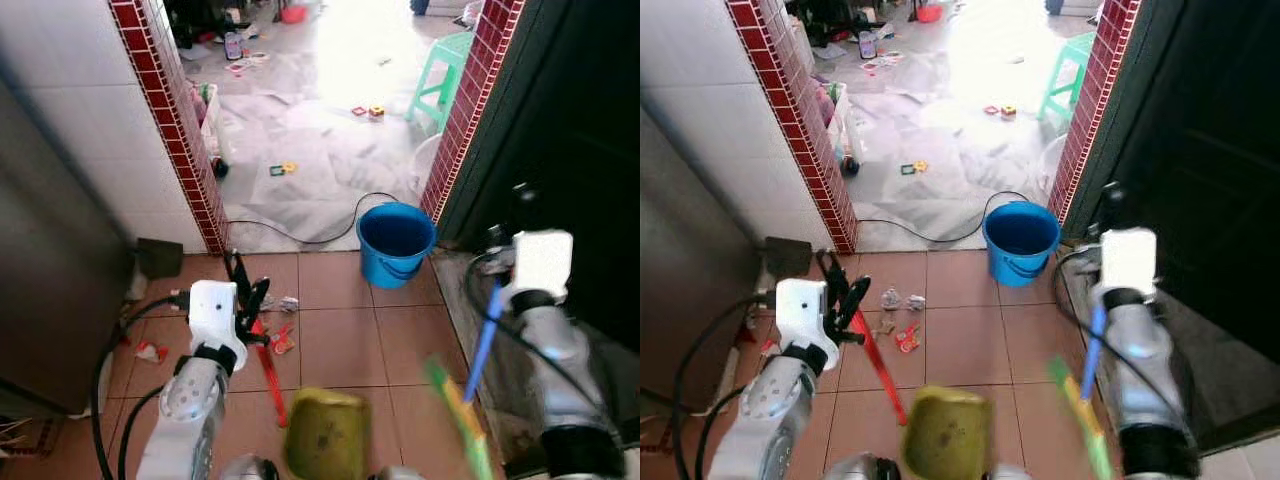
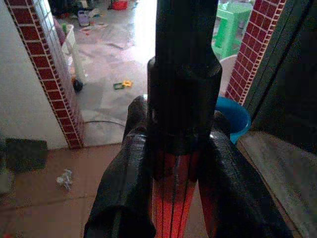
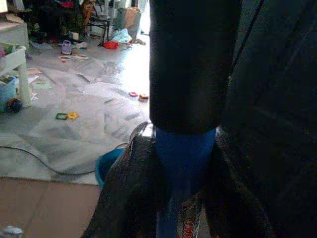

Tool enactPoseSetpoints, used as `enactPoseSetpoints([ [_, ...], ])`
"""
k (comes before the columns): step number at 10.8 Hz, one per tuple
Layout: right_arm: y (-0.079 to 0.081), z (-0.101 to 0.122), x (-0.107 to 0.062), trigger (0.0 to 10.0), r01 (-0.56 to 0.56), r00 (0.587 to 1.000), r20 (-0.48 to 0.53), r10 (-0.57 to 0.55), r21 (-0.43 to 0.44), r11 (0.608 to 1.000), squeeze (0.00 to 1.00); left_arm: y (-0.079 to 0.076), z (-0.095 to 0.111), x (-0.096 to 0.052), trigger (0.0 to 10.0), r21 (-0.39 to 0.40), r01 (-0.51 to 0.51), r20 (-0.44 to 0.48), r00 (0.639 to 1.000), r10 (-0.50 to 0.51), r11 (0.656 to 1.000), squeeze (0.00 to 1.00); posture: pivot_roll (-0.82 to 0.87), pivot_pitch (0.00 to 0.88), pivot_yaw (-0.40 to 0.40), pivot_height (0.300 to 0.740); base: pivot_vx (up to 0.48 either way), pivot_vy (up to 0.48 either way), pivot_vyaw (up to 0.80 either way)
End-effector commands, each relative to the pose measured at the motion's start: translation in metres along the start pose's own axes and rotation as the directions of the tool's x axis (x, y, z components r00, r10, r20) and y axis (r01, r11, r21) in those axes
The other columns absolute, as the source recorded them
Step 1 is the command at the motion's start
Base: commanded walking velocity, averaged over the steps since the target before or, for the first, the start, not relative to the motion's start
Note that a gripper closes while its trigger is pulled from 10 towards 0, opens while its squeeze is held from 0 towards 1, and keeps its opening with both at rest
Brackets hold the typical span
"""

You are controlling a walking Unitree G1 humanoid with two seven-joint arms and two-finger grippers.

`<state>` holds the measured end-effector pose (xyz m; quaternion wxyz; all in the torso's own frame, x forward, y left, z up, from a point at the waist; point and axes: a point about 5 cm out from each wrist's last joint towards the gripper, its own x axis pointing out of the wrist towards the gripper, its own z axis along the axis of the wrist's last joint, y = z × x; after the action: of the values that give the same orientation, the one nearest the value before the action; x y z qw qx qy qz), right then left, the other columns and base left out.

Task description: Sweep floor

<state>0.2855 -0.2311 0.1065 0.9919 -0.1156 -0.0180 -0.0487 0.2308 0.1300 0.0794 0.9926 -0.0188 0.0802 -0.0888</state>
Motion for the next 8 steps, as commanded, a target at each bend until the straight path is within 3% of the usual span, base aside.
enactPoseSetpoints([
  [1, 0.005, 0.013, 0.002, 10.0, -0.008, 0.999, 0.040, 0.007, 0.020, 1.000, 0.00, 0.006, 0.012, 0.000, 10.0, 0.023, -0.014, 0.049, 0.999, 0.013, 1.000, 0.00, -0.13, 0.000, 0.023, 0.740, 0.000, 0.000, 0.00],
  [2, 0.012, 0.021, -0.001, 10.0, -0.075, 0.994, 0.077, 0.076, -0.014, 0.997, 0.00, 0.006, 0.011, -0.007, 10.0, 0.016, -0.023, 0.041, 0.999, 0.022, 1.000, 0.00, -0.12, 0.000, 0.028, 0.740, 0.000, 0.000, 0.00],
  [3, 0.012, 0.014, -0.013, 10.0, -0.070, 0.996, 0.053, 0.070, 0.001, 0.998, 0.00, 0.004, 0.003, -0.020, 10.0, 0.019, -0.010, 0.021, 1.000, 0.009, 1.000, 0.00, -0.10, 0.000, 0.040, 0.740, 0.000, 0.000, 0.00],
  [4, 0.015, -0.002, -0.022, 10.0, -0.079, 0.997, 0.001, 0.079, -0.011, 0.997, 0.00, 0.007, -0.007, -0.022, 10.0, 0.030, -0.014, -0.019, 1.000, 0.014, 0.999, 0.00, -0.11, 0.000, 0.059, 0.740, 0.000, 0.000, 0.00],
  [5, 0.016, -0.010, -0.033, 10.0, -0.098, 0.995, -0.009, 0.098, -0.074, 0.992, 0.00, 0.014, -0.015, -0.025, 10.0, 0.047, -0.021, -0.042, 0.999, 0.023, 0.999, 0.00, -0.13, 0.000, 0.079, 0.740, 0.000, 0.000, 0.00],
  [6, 0.006, -0.009, -0.037, 10.0, -0.062, 0.998, -0.026, 0.060, -0.076, 0.995, 0.00, 0.015, -0.019, -0.030, 10.0, 0.047, -0.008, -0.079, 0.997, 0.012, 0.999, 0.00, -0.14, 0.000, 0.080, 0.740, 0.000, 0.000, 0.00],
  [7, -0.001, 0.001, -0.033, 10.0, -0.046, 0.999, -0.016, 0.045, -0.064, 0.997, 0.00, 0.015, -0.011, -0.029, 10.0, 0.043, 0.008, -0.066, 0.998, -0.005, 0.999, 0.00, -0.15, 0.000, 0.065, 0.740, 0.000, 0.000, 0.00],
  [8, -0.001, 0.008, -0.021, 10.0, -0.035, 0.999, -0.001, 0.035, -0.063, 0.997, 0.00, 0.015, -0.001, -0.016, 10.0, 0.018, 0.001, -0.059, 0.998, 0.000, 1.000, 0.00, -0.15, 0.015, 0.086, 0.740, 0.000, 0.000, 0.00],
])
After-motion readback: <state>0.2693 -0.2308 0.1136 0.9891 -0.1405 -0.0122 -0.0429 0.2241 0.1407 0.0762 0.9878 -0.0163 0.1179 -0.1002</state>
